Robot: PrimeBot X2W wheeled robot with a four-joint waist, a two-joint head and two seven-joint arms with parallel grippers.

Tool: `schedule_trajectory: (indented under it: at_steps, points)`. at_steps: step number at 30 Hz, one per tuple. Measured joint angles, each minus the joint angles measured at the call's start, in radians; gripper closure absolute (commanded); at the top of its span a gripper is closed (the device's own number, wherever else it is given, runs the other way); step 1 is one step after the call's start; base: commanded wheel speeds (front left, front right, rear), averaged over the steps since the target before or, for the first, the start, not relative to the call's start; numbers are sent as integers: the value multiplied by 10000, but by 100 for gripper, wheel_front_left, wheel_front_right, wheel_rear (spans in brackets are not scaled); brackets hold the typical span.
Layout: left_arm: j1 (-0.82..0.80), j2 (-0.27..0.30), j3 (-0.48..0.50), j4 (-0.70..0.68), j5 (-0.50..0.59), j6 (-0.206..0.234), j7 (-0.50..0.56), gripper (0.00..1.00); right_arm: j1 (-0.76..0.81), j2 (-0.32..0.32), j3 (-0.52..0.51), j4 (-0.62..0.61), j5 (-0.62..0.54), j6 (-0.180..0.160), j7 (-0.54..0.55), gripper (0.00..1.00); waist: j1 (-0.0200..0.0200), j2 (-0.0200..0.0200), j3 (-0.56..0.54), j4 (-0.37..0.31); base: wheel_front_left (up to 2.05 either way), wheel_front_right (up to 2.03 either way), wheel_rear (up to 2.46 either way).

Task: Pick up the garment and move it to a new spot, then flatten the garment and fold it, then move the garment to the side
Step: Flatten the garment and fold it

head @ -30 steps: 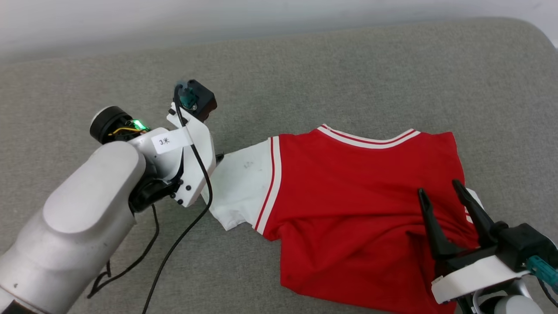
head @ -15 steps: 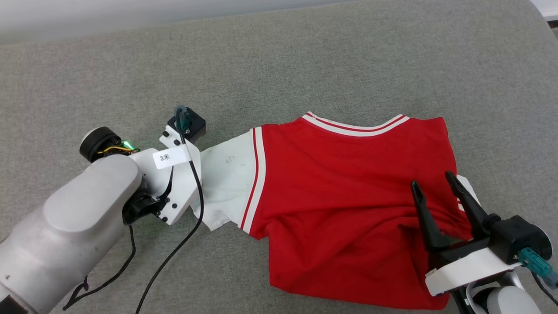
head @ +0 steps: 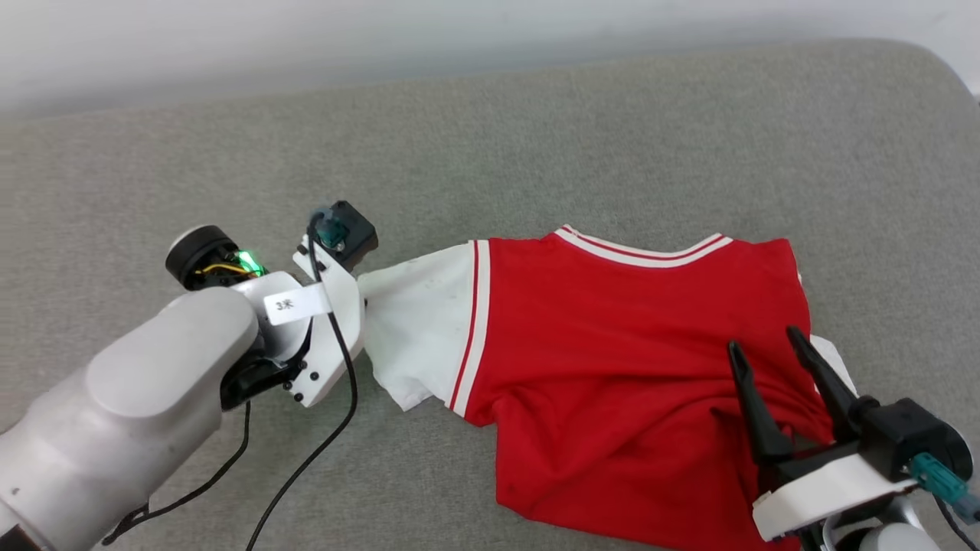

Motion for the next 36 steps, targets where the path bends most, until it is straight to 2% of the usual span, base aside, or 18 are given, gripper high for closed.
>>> schedule_trajectory:
  at_steps: [6, 14, 17, 22, 29, 36]
  points:
    - [2, 704, 420, -924, -209, 274, -454, 100, 402, 25, -144, 71, 10, 0, 42, 0, 0, 0, -674, 387, 0, 0, 0]
    - [500, 2351, 882, -2387, -685, 1110, -322, 100, 594, 90, -240, 2, 15, 2, 102, 0, -1, 0, -1129, 848, 0, 0, 0]
    - [822, 2917, 1072, -2658, -1022, 1438, -284, 100, 599, 104, -295, -54, 13, 0, 102, 0, -1, 0, -1092, 915, 0, 0, 0]
    - [1442, 3478, 1216, -2462, -1561, 1841, -290, 100, 593, 104, -334, -75, 13, 0, 86, 0, -1, 0, -894, 945, 0, 0, 0]
    - [2195, 3536, 1260, -1333, -2217, 1967, -504, 100, 439, 82, -445, -27, 12, 0, 81, 0, -1, 0, -463, 771, 0, 0, 0]
    - [2761, 2840, 1191, 61, -2757, 1806, -732, 100, 310, 54, -640, 48, -2, 2, 82, 0, 0, 0, -124, 561, 0, 0, 0]
